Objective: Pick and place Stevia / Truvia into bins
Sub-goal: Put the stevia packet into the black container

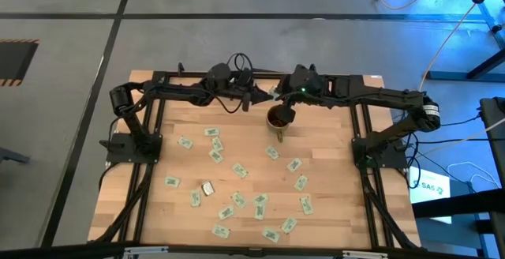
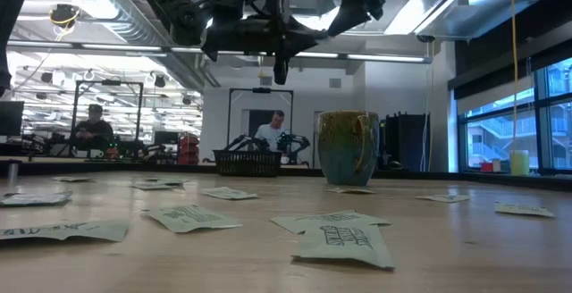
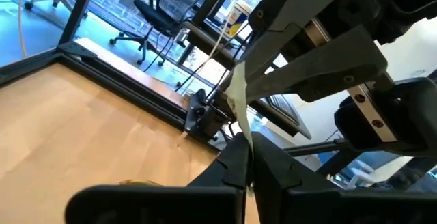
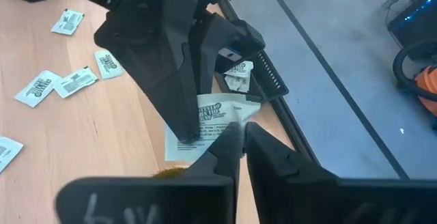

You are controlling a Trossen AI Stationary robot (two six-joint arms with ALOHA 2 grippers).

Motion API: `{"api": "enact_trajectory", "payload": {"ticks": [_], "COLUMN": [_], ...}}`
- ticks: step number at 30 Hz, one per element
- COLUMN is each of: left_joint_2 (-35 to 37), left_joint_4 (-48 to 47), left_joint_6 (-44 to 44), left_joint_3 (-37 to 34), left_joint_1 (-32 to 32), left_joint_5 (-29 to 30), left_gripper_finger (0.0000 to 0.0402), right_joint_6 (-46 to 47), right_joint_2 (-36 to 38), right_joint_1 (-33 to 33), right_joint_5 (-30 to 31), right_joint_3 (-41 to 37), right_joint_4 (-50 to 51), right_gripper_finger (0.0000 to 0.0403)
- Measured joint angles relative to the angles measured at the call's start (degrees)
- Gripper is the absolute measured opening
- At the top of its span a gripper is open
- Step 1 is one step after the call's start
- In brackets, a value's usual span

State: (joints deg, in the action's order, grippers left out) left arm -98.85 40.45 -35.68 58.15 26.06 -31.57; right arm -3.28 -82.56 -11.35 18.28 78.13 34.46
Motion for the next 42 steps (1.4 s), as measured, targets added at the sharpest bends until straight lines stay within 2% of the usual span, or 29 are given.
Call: {"api": "enact_trajectory", "payload": {"ticks": [8,14,17,22,27,30,37,42], "left_joint_2": [0.0,0.0,0.0,0.0,0.0,0.0,0.0,0.0], "left_joint_4": [-2.1,-15.6,-24.8,-35.5,-42.1,-43.9,-46.0,-46.2], "left_joint_6": [0.0,3.2,8.4,17.7,22.2,24.1,26.6,26.5], "left_joint_3": [0.0,0.0,0.0,0.0,0.0,0.0,0.0,0.0], "left_joint_1": [4.0,8.2,10.0,13.3,14.8,15.0,14.9,15.0], "left_joint_5": [-0.4,0.5,3.9,14.0,23.7,26.8,29.8,26.7], "left_gripper_finger": [0.0005,0.0004,0.0004,0.0004,0.0004,0.0005,0.0008,0.0013], "right_joint_6": [2.5,8.1,9.9,11.6,12.1,12.1,12.0,12.0], "right_joint_2": [3.5,7.6,8.9,9.1,8.5,8.2,7.0,6.3], "right_joint_1": [-0.5,-1.4,-1.3,-1.4,-1.4,-1.4,-1.4,-1.3], "right_joint_5": [0.0,0.1,0.1,0.1,0.1,0.1,0.1,0.1], "right_joint_3": [0.0,0.0,0.0,0.0,0.0,0.0,0.0,0.0], "right_joint_4": [6.1,16.7,18.8,18.6,18.4,17.7,16.7,17.0], "right_gripper_finger": [0.0089,0.0107,0.0107,0.0108,0.0108,0.0108,0.0108,0.0108]}}
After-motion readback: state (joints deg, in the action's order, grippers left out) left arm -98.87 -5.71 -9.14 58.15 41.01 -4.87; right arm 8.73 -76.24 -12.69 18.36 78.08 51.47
